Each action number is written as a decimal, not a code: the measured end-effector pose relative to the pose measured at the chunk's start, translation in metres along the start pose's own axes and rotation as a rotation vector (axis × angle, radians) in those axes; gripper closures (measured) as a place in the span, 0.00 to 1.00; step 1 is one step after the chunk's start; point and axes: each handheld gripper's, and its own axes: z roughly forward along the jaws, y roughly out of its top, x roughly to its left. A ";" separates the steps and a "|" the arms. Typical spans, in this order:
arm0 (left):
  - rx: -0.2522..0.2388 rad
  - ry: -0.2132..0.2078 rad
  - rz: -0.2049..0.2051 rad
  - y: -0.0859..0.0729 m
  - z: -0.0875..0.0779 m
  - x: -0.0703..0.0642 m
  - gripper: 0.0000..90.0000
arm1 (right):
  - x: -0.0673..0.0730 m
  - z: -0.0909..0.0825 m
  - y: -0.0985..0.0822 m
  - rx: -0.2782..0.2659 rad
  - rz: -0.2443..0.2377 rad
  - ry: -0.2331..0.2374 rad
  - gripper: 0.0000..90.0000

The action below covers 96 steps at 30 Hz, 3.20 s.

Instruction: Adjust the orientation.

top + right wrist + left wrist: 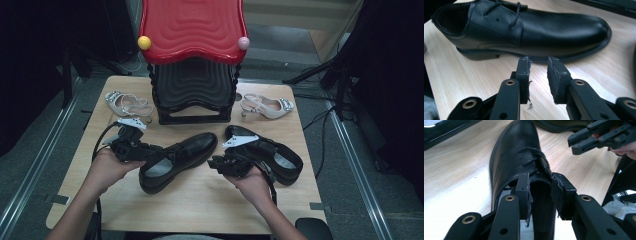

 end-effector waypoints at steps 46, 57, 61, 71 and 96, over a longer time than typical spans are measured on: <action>0.062 0.083 -0.015 -0.020 0.046 0.053 1.00 | 0.012 0.051 0.005 0.016 -0.019 0.058 1.00; 0.082 0.030 0.012 -0.022 0.054 0.040 1.00 | 0.001 0.046 0.007 0.011 0.025 0.039 1.00; 0.086 0.026 0.023 -0.021 0.058 0.033 1.00 | -0.004 0.043 0.007 0.009 0.051 0.038 1.00; 0.097 -0.014 0.039 -0.021 0.067 0.020 1.00 | -0.011 0.039 0.007 0.010 0.068 0.007 1.00; 0.024 -0.030 0.043 -0.005 0.051 -0.001 0.65 | -0.021 0.003 0.019 0.018 0.167 0.030 0.89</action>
